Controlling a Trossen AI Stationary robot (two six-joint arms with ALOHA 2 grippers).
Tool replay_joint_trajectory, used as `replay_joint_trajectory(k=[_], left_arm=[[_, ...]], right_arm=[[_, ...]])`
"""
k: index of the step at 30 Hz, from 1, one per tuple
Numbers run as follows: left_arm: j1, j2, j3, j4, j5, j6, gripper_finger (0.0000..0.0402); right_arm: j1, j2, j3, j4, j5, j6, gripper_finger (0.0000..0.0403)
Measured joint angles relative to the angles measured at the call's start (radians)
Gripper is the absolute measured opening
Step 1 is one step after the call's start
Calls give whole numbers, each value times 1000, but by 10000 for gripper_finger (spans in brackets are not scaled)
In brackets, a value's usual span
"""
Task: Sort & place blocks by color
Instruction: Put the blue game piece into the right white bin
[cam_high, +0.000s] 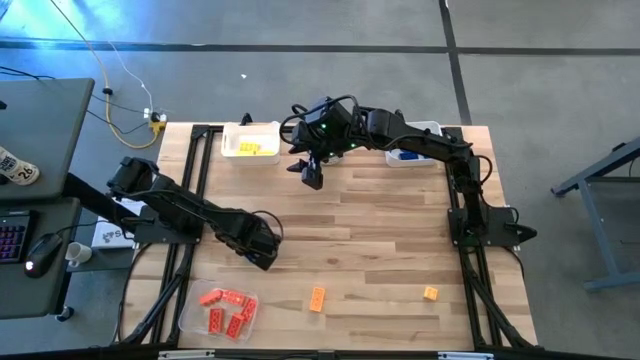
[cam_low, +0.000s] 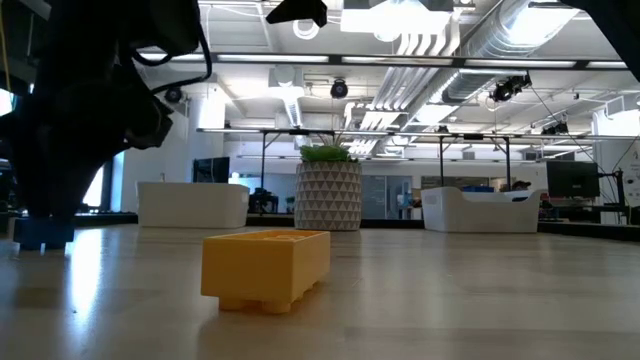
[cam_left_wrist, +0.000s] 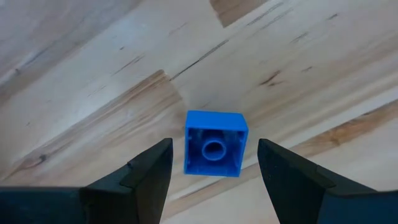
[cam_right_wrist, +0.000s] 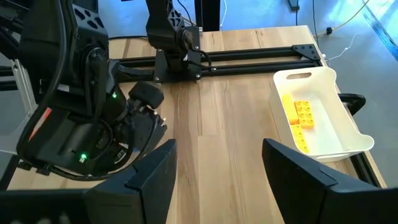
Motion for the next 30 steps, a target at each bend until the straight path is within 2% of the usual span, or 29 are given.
replay_joint_trajectory(k=[11,15,19,22,30], left_arm=[[0,76,1,0,4,63,207],[0,92,1,10,-4,101,179],[0,92,3,12,-8,147,135],[1,81,2,14,-10,185,106],[66,-34,0,42,-63,300,105]], right_arm=[[0,0,0,0,0,3,222],[0,0,0,0,0,3,222],[0,0,0,1,0,3,222],[0,0,0,1,0,3,222],[0,0,0,2,2,2,222]])
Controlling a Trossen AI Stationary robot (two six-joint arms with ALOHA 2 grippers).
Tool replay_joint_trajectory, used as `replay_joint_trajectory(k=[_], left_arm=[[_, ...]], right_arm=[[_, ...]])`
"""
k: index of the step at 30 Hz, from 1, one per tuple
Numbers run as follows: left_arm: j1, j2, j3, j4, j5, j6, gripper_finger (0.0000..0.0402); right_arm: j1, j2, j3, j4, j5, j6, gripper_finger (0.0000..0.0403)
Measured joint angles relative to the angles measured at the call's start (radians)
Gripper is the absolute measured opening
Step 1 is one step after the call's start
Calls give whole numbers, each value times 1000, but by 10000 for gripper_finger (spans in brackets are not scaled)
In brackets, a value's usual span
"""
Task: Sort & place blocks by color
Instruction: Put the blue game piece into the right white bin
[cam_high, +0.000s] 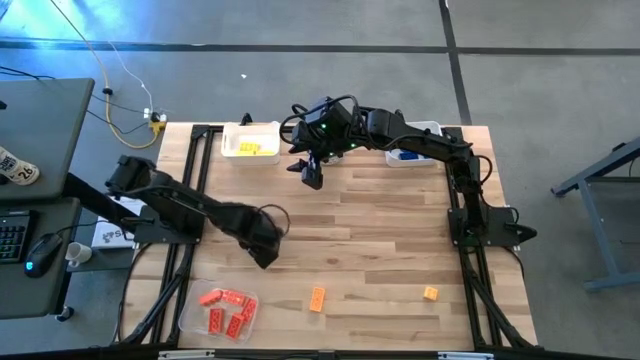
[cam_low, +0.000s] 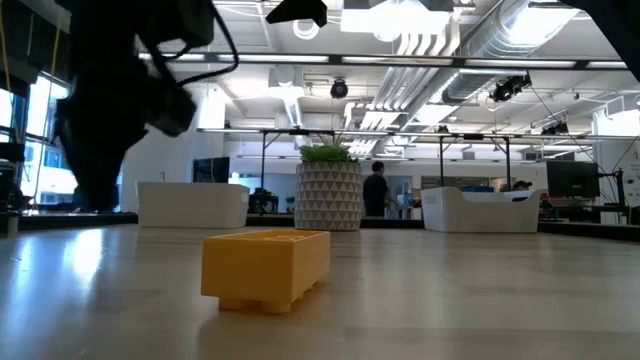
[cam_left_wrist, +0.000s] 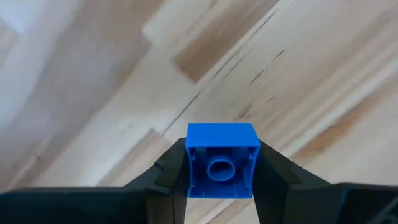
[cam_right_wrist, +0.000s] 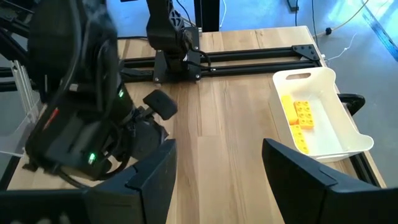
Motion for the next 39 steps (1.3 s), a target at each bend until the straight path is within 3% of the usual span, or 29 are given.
replay_joint_trajectory(k=[8,15,29,39], left_arm=[[170,-208,1,76,10,173,110],[357,-381,3,209,111,304,110],[732,-531,1,441,502,412,112],[923,-531,1,749,821,282,111]], right_arm=[[0,0,0,-10,-19,-38,222],[13,0,0,-25,-21,-111,222],[16,0,0,39,-21,-220,222],[16,0,0,110,-21,-305,222]])
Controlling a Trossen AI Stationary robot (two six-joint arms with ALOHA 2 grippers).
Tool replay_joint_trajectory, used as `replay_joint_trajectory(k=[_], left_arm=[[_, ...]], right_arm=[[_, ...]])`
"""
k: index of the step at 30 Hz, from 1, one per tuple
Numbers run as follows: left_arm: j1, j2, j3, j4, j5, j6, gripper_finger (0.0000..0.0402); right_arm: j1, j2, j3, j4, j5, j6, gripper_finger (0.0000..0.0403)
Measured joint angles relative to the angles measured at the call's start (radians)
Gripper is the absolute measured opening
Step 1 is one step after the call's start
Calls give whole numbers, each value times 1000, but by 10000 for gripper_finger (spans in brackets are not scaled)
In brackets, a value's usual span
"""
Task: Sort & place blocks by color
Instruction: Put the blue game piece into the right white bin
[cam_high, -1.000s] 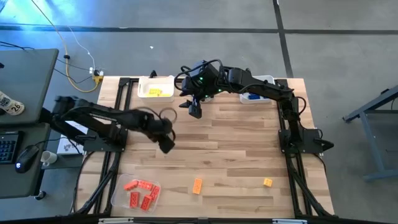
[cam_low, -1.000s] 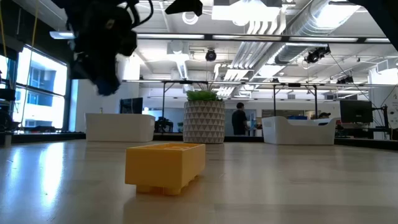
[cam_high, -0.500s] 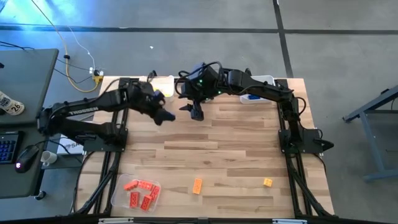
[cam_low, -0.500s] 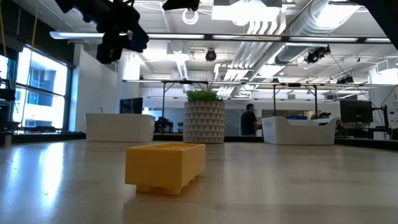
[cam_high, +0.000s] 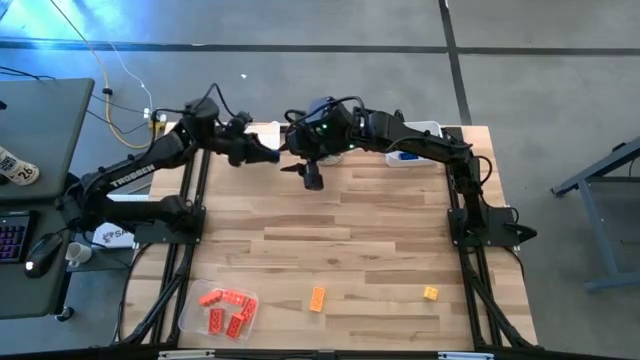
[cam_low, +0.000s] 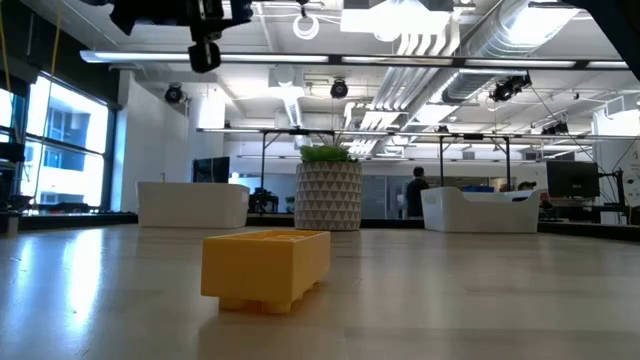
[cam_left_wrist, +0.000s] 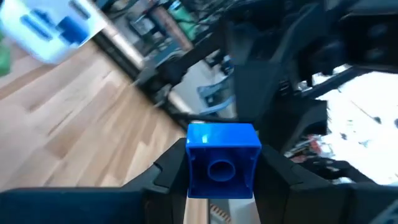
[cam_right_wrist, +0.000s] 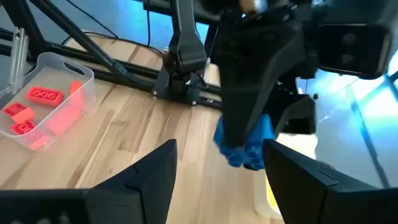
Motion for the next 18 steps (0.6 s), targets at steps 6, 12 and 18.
replay_joint_trajectory(k=[6,12,18], left_arm=[[51,0,0,140,95,-116,111],[64,-1,0,236,129,-189,112],[63,0,0,299,150,-220,112]], right_arm=[[4,-2,1,97,47,-42,222],[5,-3,1,168,88,-74,222],[6,0,1,242,134,-91,222]])
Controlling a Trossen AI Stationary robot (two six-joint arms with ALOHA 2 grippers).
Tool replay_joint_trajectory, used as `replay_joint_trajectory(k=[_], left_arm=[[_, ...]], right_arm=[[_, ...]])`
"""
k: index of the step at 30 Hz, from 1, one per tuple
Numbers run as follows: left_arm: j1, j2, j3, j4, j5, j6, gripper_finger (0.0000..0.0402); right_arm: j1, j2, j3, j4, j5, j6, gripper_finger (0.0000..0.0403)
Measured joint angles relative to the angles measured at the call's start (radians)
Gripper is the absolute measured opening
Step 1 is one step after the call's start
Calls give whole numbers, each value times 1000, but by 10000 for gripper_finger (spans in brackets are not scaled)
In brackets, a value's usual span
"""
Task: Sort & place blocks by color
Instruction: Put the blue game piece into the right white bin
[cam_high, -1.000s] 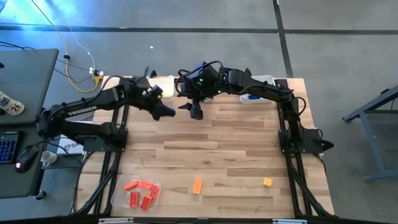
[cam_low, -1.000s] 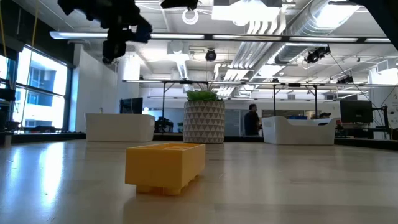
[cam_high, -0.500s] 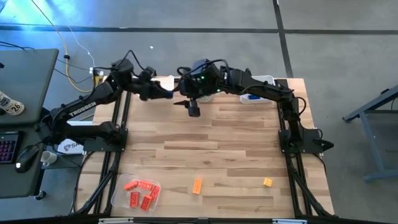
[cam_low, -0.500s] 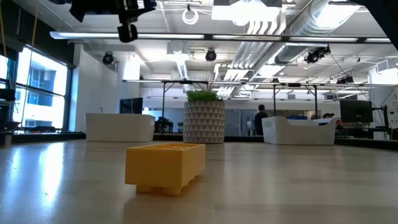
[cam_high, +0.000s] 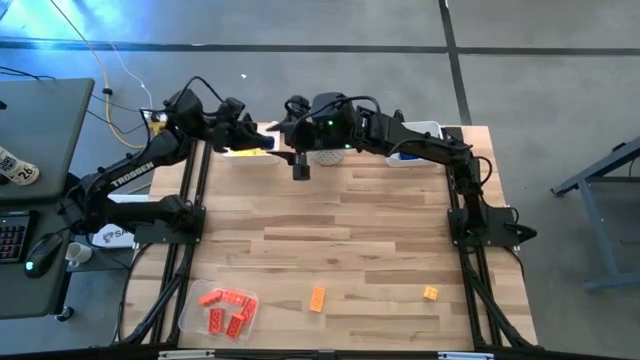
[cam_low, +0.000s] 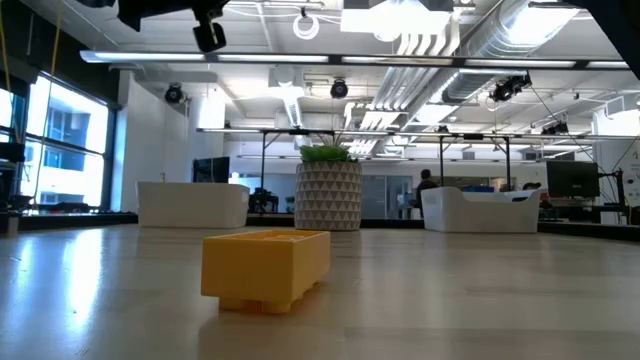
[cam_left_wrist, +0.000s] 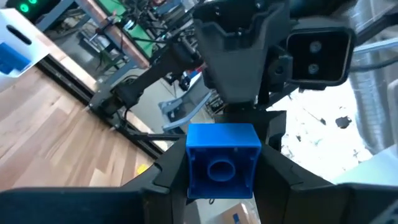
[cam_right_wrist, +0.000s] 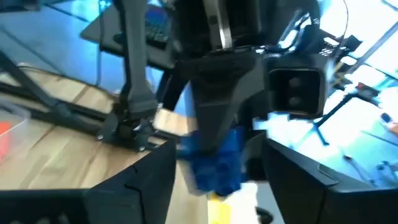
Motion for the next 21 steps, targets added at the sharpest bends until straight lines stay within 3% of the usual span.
replay_joint_trajectory(k=[7,16,21], left_arm=[[-1,12,0,30,6,-4,112],[-2,40,0,218,21,-123,112],[-1,53,0,243,30,-146,113]], right_arm=[[-2,0,-1,30,-1,-5,222],[-2,2,-1,28,1,-6,222],[-2,2,-1,28,0,-1,222]])
